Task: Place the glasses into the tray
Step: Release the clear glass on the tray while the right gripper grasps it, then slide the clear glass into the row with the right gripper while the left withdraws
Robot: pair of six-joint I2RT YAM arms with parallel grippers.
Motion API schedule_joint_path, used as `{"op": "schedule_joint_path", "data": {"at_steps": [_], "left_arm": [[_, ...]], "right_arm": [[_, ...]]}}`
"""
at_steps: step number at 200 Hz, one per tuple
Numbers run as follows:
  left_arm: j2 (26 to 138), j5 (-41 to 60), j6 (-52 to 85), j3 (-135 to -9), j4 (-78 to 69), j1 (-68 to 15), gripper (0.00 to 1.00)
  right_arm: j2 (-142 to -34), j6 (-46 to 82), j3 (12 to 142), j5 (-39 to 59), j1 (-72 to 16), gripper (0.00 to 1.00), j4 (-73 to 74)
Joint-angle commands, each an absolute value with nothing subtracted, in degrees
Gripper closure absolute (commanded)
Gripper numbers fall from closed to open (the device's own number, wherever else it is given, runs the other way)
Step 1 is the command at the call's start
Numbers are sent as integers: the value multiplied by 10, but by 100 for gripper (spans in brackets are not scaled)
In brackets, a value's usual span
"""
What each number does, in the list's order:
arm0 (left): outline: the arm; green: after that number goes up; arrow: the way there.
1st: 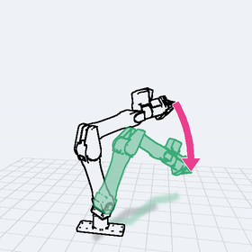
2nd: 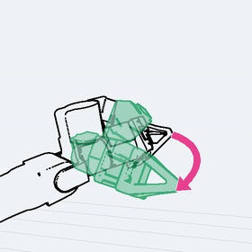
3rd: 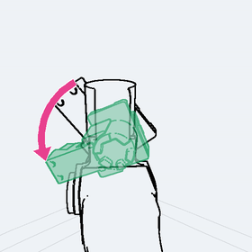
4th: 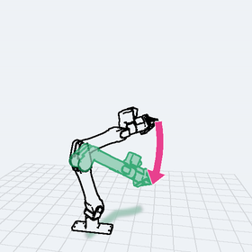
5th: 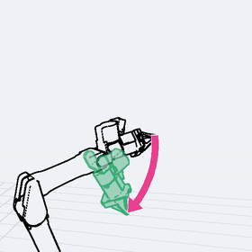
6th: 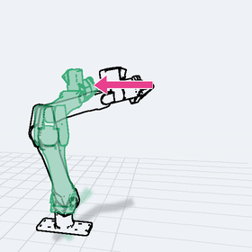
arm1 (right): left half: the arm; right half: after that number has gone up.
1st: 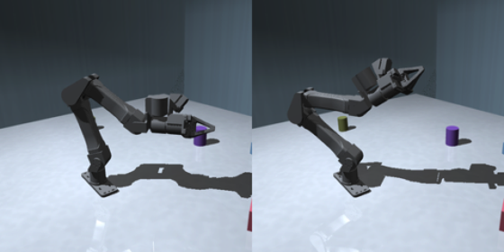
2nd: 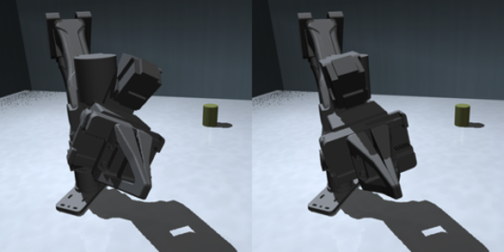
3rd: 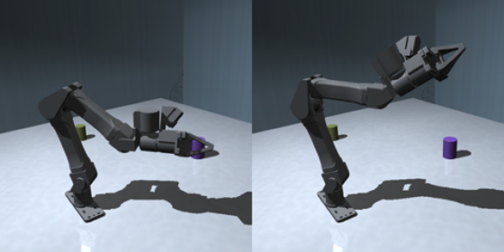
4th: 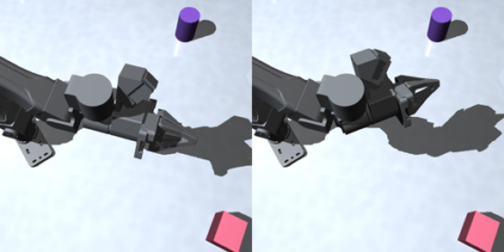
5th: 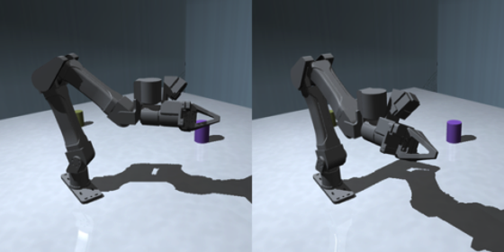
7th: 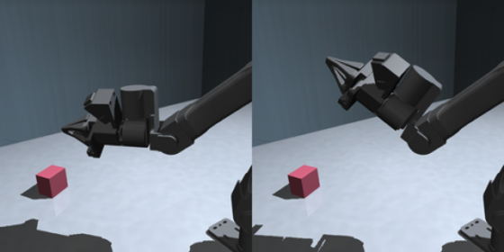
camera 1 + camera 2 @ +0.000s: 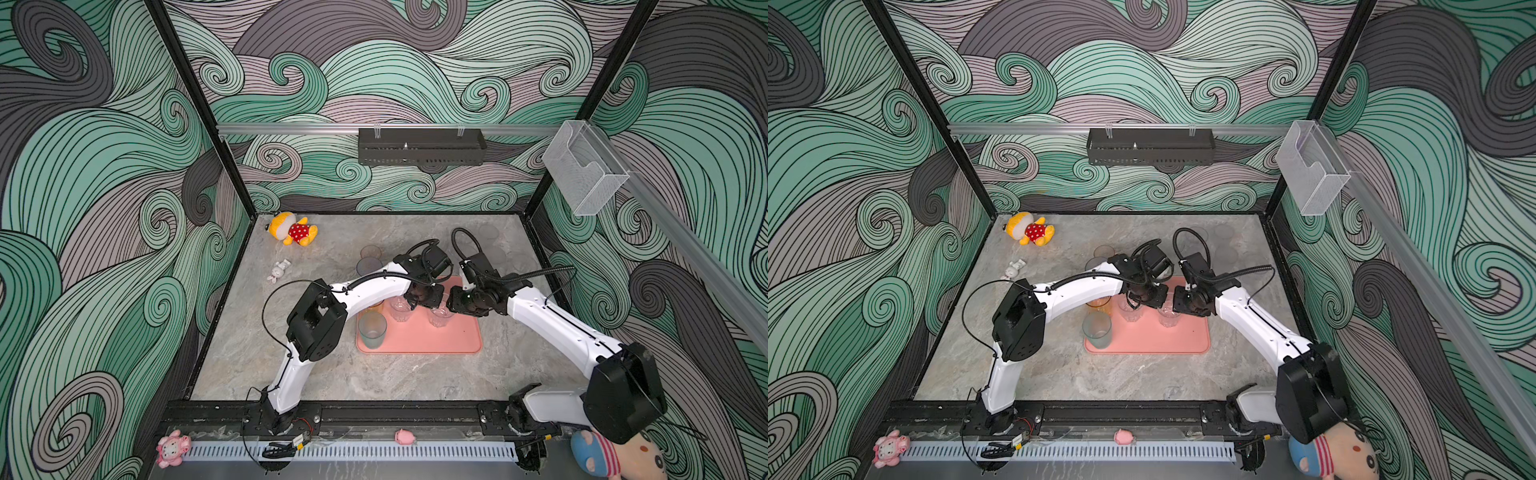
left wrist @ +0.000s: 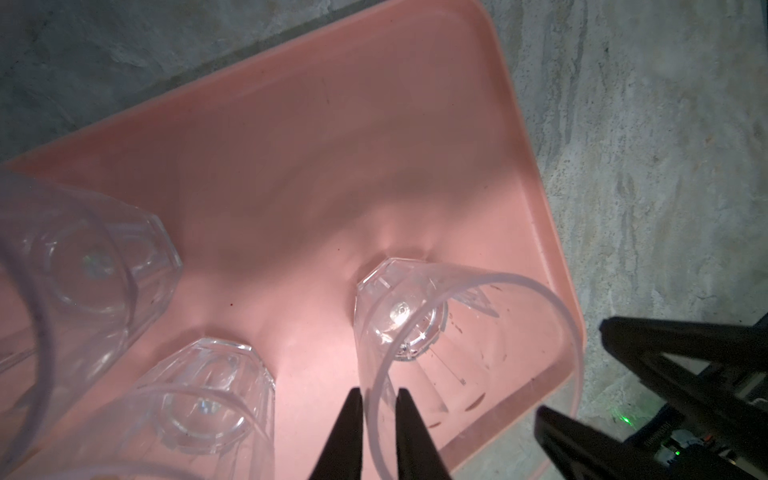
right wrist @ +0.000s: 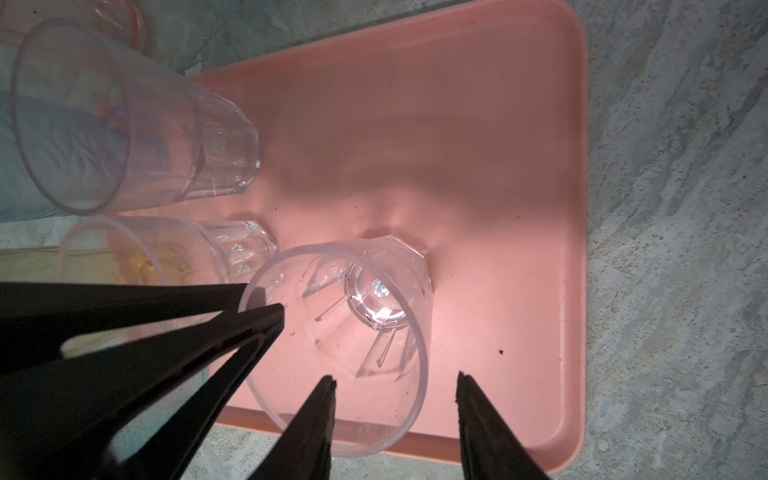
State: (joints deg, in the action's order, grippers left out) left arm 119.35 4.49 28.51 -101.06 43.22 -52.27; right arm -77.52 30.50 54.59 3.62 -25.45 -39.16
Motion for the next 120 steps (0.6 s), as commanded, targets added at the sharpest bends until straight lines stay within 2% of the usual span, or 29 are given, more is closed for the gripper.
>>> {"op": "schedule_joint_path", "data": {"at_steps": [1, 29, 64, 120], "left_arm": [[1146, 40, 273, -1029, 465, -525, 76], [1078, 8, 247, -993, 456, -523, 71], [975, -76, 195, -854, 344, -517, 69], [851, -121, 189, -729, 303, -427, 68]], "right_arm": [[-796, 297, 541, 30, -251, 59, -379], [-809, 283, 538, 30, -251, 73, -372], [-819, 264, 532, 23, -253, 87, -385], [-776, 239, 542, -13, -299, 94, -474]]}}
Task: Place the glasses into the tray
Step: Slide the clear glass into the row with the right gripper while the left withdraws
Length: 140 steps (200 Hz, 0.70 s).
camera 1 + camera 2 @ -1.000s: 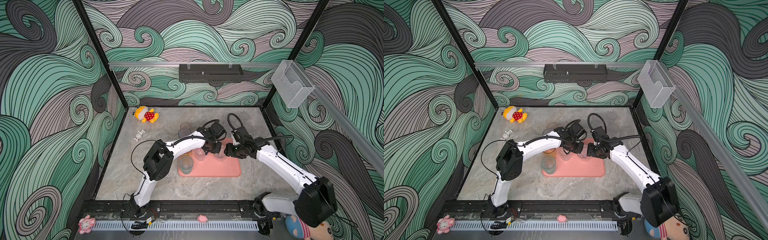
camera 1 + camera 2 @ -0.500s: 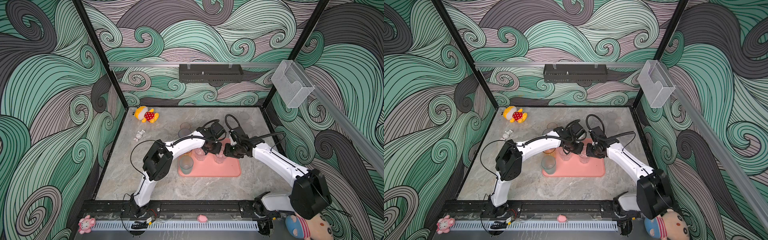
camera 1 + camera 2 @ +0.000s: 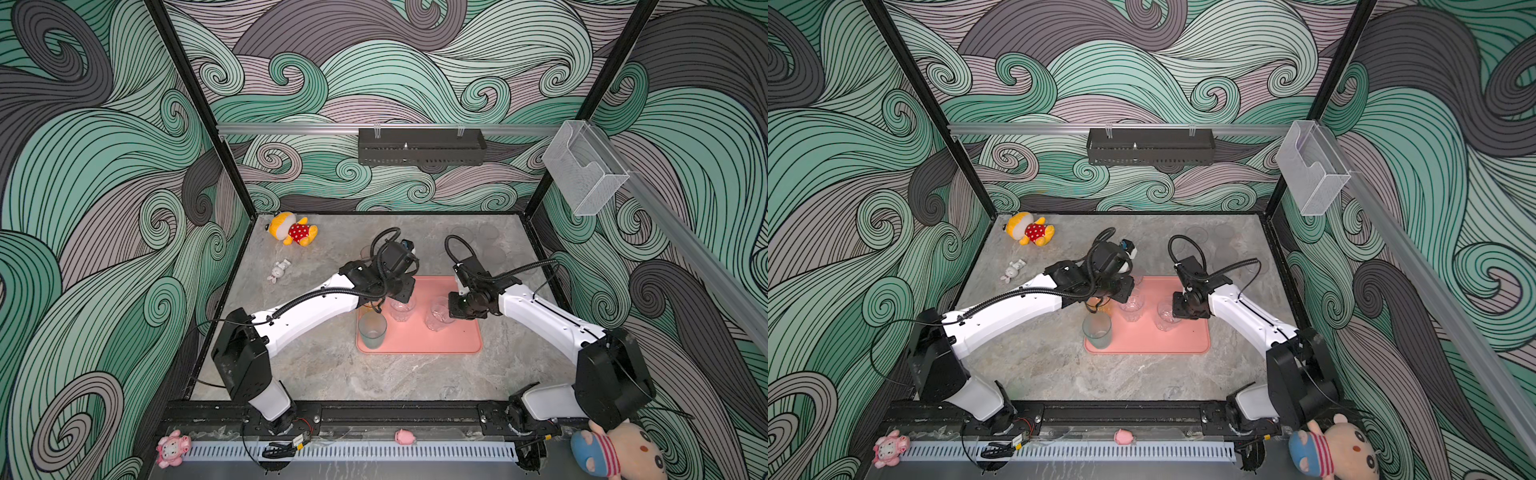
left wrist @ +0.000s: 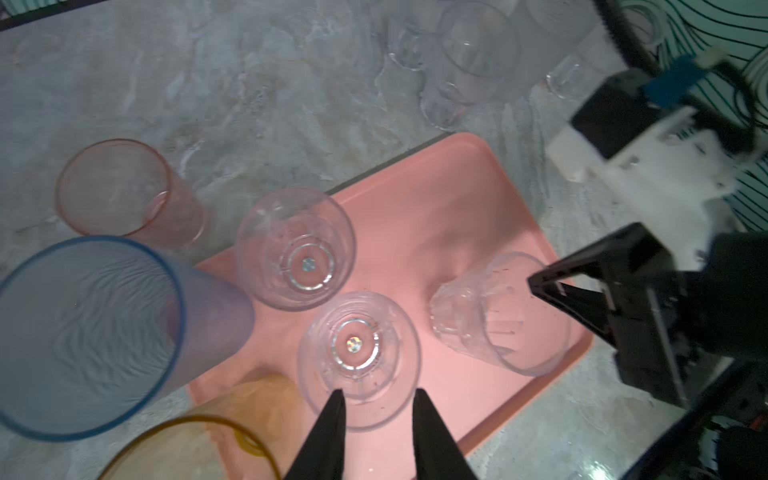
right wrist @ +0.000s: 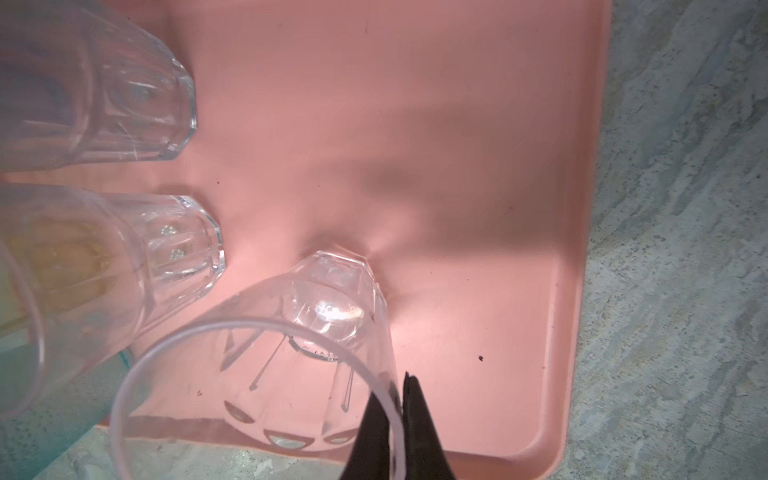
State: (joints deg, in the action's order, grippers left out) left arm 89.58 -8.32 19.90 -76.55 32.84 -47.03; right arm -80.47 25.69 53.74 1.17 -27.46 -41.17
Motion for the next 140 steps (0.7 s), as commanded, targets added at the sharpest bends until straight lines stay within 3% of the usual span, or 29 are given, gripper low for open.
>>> {"op": "schedule_joint_path", "data": {"at_steps": [1, 50, 140], "left_arm": [[849, -121, 189, -728, 302, -425, 68], [753, -138, 189, -643, 269, -359, 68], [703, -134, 183, -590, 249, -307, 68]], "right_arm": [[-775, 240, 542, -14, -300, 95, -477], [-755, 271, 555, -30, -376, 95, -530], [-909, 330, 659, -51, -496, 95, -481]]}}
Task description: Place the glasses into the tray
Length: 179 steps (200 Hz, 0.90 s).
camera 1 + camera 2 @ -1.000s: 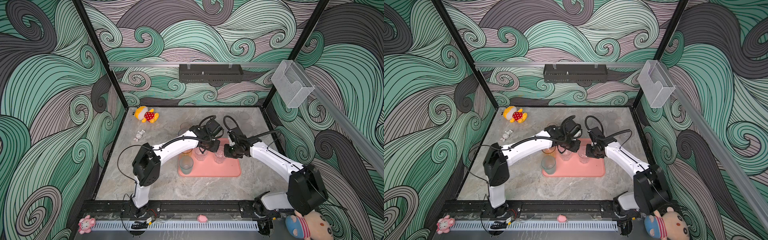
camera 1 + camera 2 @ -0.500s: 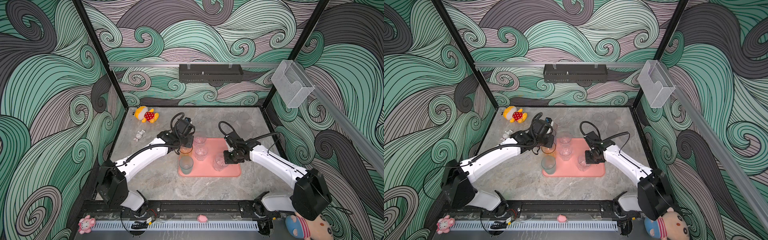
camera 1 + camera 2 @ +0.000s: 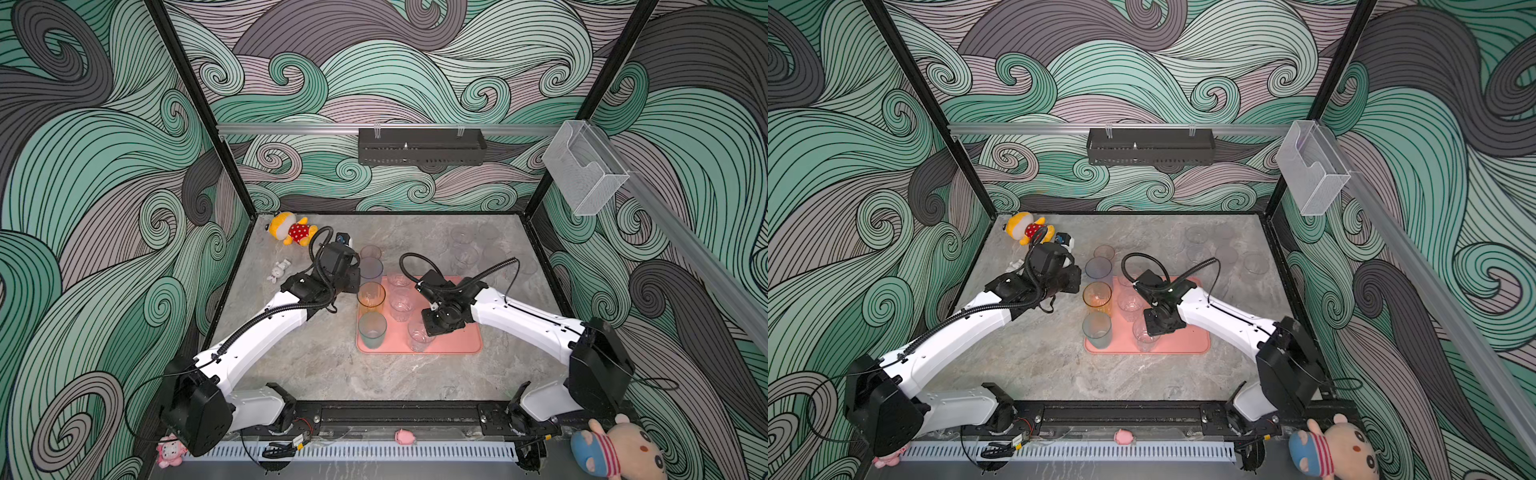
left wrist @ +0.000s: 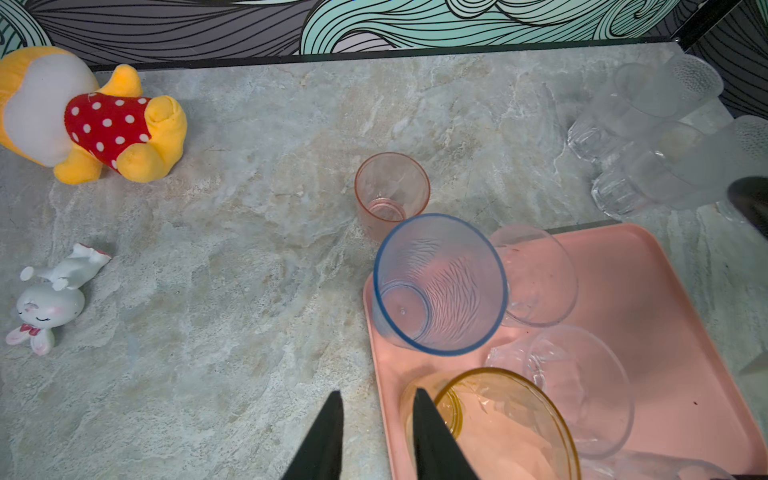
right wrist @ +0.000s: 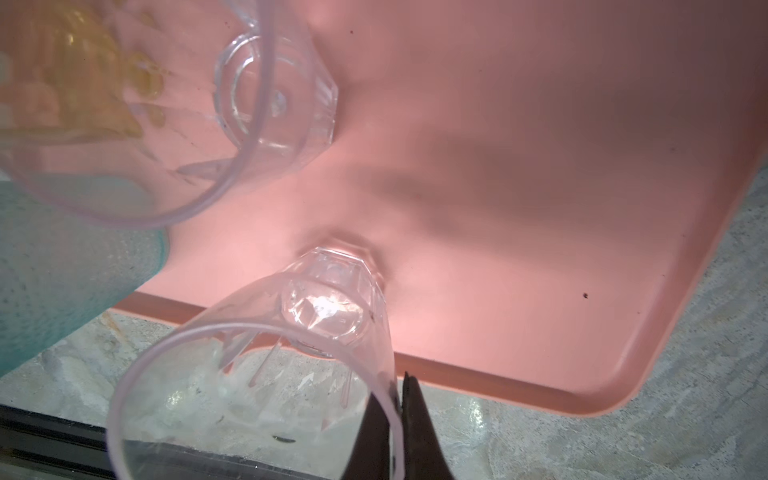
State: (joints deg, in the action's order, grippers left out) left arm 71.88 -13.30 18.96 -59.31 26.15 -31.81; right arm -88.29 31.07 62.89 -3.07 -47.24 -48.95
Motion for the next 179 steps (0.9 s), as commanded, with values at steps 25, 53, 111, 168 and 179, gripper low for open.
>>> {"op": "schedule_joint_path", "data": {"at_steps": [25, 53, 111, 168, 179], "left_arm": [[702, -123, 188, -586, 242, -300, 68], [710, -119, 189, -586, 241, -294, 68], [706, -110, 191, -589, 245, -275, 67], [730, -139, 228, -658, 264, -239, 47], [744, -139, 231, -679, 262, -240, 44]], "right_arm": [[-936, 343, 678, -55, -511, 95, -483], [-957, 345, 697, -46, -515, 95, -478], [-952, 319, 722, -19, -511, 70, -501], [-881, 232, 815, -18, -400, 50, -559], [-885, 222, 827, -18, -354, 49, -558]]}}
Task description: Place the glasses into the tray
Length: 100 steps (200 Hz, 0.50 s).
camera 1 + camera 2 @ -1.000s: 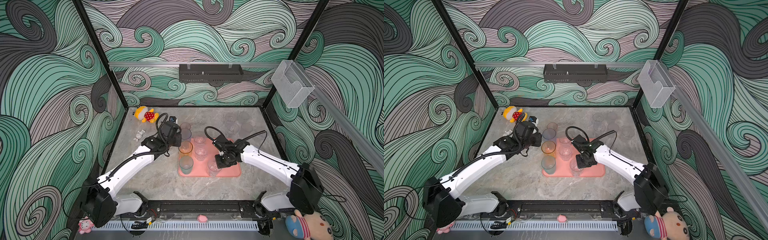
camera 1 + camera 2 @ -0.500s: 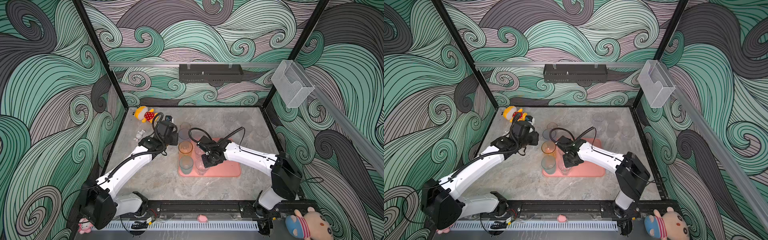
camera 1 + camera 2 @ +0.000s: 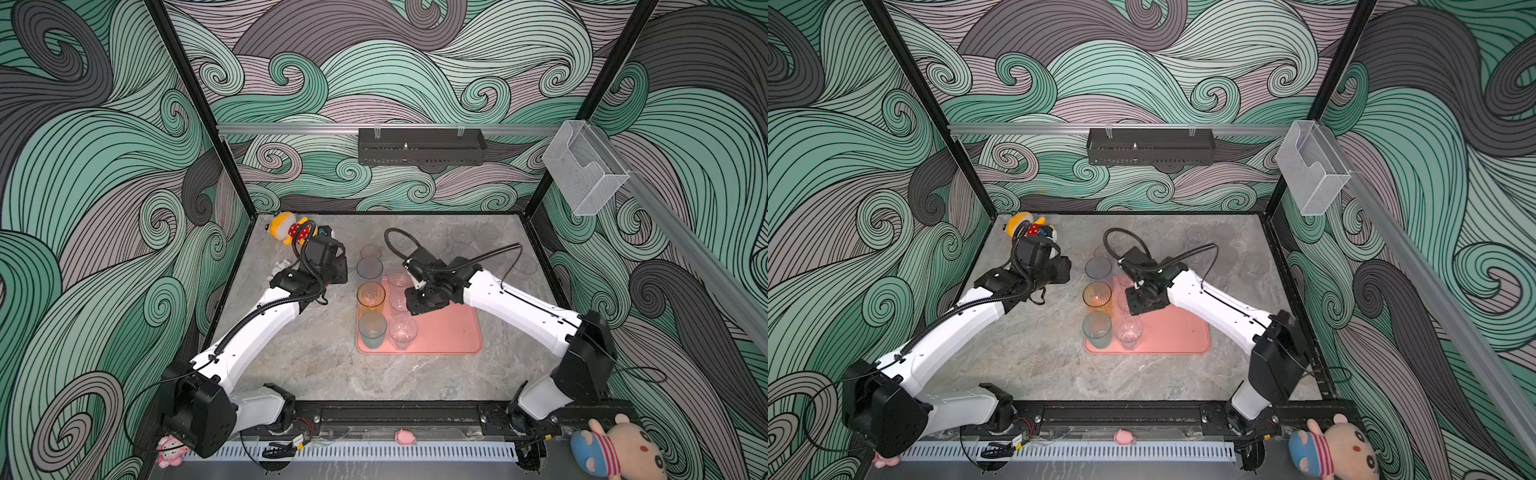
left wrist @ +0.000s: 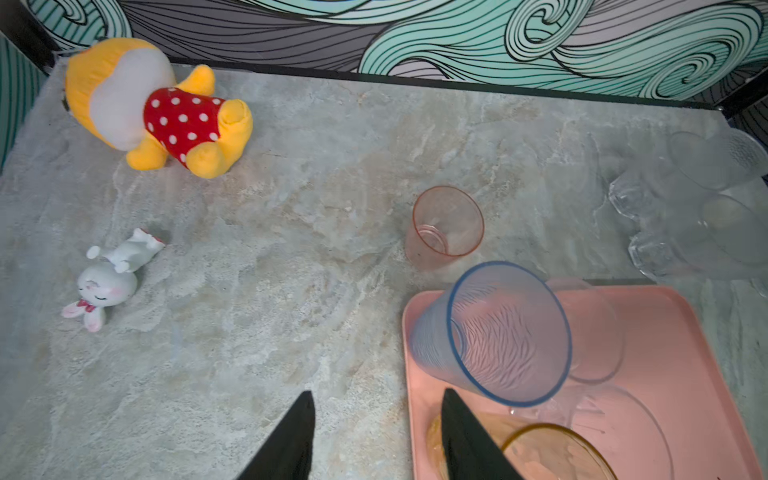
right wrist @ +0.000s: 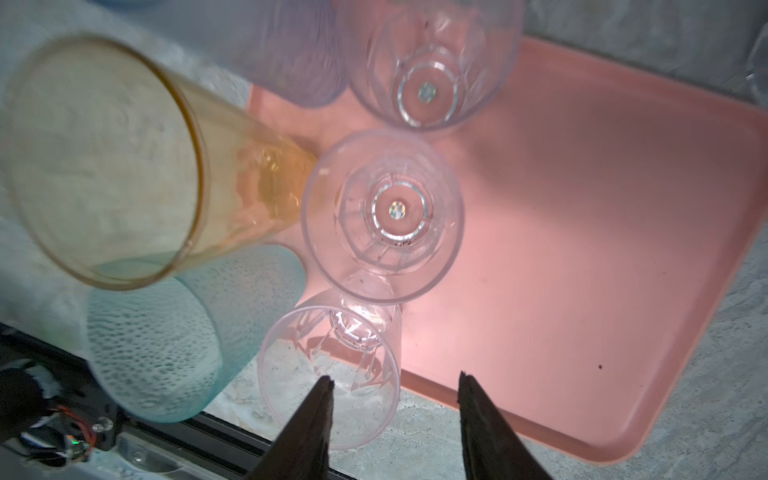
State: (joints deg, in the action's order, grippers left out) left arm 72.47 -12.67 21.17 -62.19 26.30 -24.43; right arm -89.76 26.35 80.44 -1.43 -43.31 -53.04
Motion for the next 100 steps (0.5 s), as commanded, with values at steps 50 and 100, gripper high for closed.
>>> {"op": "schedule_joint_path", "data": {"at_steps": [50, 100], "left_arm": [[840, -72, 46, -722, 160, -325, 35], [917, 2, 2, -774, 186, -404, 37]], "right_arm": [[-964, 243, 878, -20, -180, 46, -481], [-1066, 278, 927, -20, -108, 51, -468]]}}
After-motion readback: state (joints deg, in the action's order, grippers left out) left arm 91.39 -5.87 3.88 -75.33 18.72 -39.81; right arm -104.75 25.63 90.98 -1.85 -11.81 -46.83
